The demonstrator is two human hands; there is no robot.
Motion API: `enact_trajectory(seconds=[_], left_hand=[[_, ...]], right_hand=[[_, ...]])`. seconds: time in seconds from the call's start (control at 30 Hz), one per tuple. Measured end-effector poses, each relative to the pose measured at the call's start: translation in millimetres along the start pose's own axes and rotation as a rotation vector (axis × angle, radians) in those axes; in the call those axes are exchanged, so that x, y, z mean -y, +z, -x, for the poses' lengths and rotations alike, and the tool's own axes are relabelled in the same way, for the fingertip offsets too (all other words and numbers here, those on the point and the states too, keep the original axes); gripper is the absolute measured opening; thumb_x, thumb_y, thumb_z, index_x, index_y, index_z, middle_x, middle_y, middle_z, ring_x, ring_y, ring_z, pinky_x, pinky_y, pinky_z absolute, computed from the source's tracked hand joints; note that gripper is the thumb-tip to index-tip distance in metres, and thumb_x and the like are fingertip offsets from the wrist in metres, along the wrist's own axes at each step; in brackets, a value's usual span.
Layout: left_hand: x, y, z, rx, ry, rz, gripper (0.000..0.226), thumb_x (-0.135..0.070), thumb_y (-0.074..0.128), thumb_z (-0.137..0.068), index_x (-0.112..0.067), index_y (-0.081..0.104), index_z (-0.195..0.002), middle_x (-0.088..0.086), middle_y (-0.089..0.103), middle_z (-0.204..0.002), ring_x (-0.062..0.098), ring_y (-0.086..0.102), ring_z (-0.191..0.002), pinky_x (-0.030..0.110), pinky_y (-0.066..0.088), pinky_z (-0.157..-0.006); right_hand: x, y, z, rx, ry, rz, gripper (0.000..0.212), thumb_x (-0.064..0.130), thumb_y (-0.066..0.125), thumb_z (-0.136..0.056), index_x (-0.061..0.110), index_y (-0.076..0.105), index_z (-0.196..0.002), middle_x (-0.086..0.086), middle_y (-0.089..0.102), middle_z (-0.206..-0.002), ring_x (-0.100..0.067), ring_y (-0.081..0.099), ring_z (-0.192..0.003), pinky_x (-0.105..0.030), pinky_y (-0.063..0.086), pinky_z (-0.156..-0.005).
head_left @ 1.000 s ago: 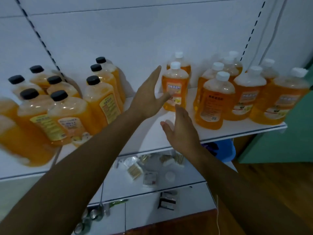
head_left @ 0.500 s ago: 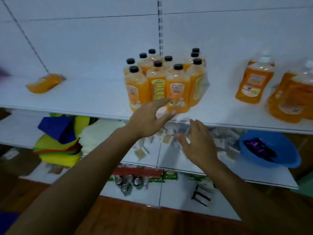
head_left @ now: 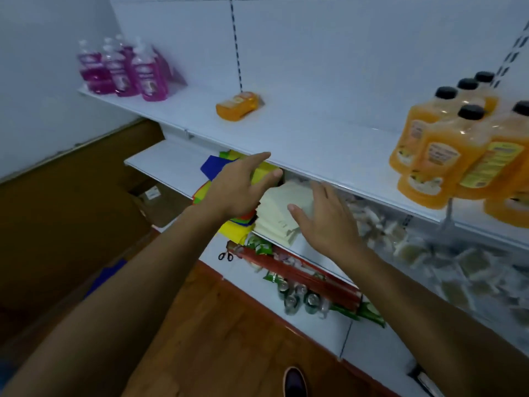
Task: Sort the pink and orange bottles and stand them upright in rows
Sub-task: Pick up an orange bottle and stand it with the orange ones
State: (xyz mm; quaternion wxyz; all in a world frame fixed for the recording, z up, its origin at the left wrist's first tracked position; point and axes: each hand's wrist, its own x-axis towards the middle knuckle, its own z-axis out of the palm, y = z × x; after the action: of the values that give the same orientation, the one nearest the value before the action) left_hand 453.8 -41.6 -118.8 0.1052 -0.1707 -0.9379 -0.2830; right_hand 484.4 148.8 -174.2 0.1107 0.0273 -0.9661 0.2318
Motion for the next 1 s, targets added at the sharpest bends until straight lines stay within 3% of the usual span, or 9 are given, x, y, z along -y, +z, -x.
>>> enact_trajectory(seconds=[0.13,0.3,0.53,0.67,0.8,0.9,1.0], left_hand=[[49.8,-5.8,-40.3,-0.009,-0.085,-0.039,0.075,-0.069,0.036,-0.085,-0.024,0.042,-0.145,-0.002,0.045,-0.149,0.016,0.039,-0.137,0.031,0.032,-0.108],[100.3,-14.4,-104.3,-0.026,-0.148,-0.081,0.063,-0.058,0.045,-0.093,-0.025,0.039,-0.147,0.0,0.043,-0.15,0.018,0.037,-0.138,0.036,0.031,-0.11],[174.8,-21.5,-199.5,-0.02,-0.149,-0.076,0.066,-0.058,0.047,-0.092,-0.022,0.037,-0.147,0.001,0.043,-0.15,0.019,0.039,-0.137,0.033,0.031,-0.109],[222.7,-24.6,-265.6,-0.045,-0.095,-0.053,0.065,-0.054,0.051,-0.093,-0.018,0.039,-0.146,0.004,0.042,-0.15,0.023,0.039,-0.136,0.037,0.032,-0.109],[274.4,-28.0,-325.5,0.061,-0.168,0.003,0.078,-0.064,0.05,-0.088,-0.018,0.031,-0.149,0.006,0.039,-0.152,0.026,0.041,-0.135,0.043,0.036,-0.11],[296.8,-32.5,-356.0,0.203,-0.244,0.117,0.083,-0.065,0.054,-0.085,-0.014,0.035,-0.146,0.009,0.051,-0.141,0.026,0.054,-0.121,0.037,0.045,-0.098],[305.3,-31.2,-372.1,0.322,-0.272,0.266,0.066,-0.059,0.061,-0.085,-0.008,0.055,-0.127,0.009,0.065,-0.116,0.022,0.063,-0.094,0.036,0.053,-0.085]], right_hand=[[25.3,31.5,-72.1,0.009,-0.092,-0.034,0.069,0.055,0.046,-0.094,0.016,0.027,-0.148,-0.007,0.028,-0.153,-0.029,0.033,-0.137,-0.043,0.035,-0.104],[49.4,57.3,-162.9,0.036,-0.151,-0.053,0.068,0.051,0.048,-0.094,0.014,0.028,-0.148,-0.009,0.028,-0.154,-0.031,0.032,-0.137,-0.045,0.035,-0.104],[61.1,88.6,-266.6,0.044,-0.087,-0.003,0.07,0.051,0.05,-0.094,0.014,0.026,-0.148,-0.011,0.027,-0.153,-0.031,0.031,-0.138,-0.043,0.034,-0.106],[79.1,110.8,-331.2,0.013,0.032,-0.094,0.068,0.05,0.05,-0.094,0.013,0.03,-0.147,-0.011,0.033,-0.151,-0.03,0.036,-0.136,-0.042,0.035,-0.106],[99.1,126.6,-402.4,-0.056,0.207,-0.209,0.062,0.047,0.051,-0.095,0.008,0.037,-0.141,-0.017,0.046,-0.139,-0.032,0.045,-0.128,-0.038,0.038,-0.101],[111.8,130.5,-447.0,-0.053,0.392,-0.332,0.066,0.052,0.046,-0.095,0.006,0.036,-0.141,-0.015,0.047,-0.141,-0.031,0.047,-0.127,-0.033,0.039,-0.095],[120.3,138.6,-472.9,-0.016,0.523,-0.45,0.071,0.056,0.047,-0.093,0.006,0.035,-0.142,-0.014,0.046,-0.142,-0.03,0.048,-0.126,-0.032,0.041,-0.094]])
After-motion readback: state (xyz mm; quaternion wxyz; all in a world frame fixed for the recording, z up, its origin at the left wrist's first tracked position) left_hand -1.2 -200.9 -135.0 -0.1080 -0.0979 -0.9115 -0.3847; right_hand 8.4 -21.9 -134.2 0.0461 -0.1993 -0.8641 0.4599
